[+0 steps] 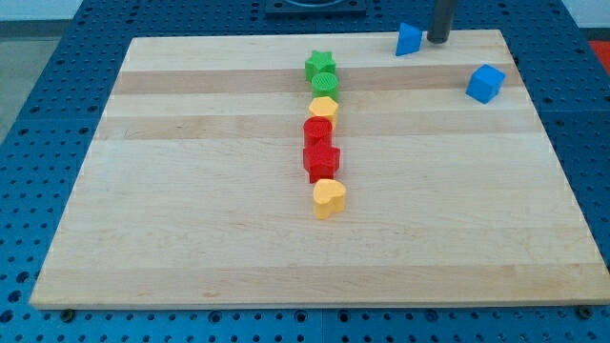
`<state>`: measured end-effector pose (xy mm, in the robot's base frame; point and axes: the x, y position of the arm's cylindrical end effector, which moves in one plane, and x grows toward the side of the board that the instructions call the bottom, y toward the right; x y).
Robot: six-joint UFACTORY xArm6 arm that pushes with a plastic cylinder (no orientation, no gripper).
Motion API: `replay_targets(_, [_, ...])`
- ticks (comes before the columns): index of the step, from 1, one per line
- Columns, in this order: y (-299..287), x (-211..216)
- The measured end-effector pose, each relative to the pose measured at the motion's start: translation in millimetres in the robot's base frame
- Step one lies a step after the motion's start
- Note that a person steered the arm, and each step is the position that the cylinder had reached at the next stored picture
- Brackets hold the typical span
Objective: Push the blue triangle into green star
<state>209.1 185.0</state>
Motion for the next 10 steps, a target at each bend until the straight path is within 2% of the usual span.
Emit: replay_targets(10, [-107, 8])
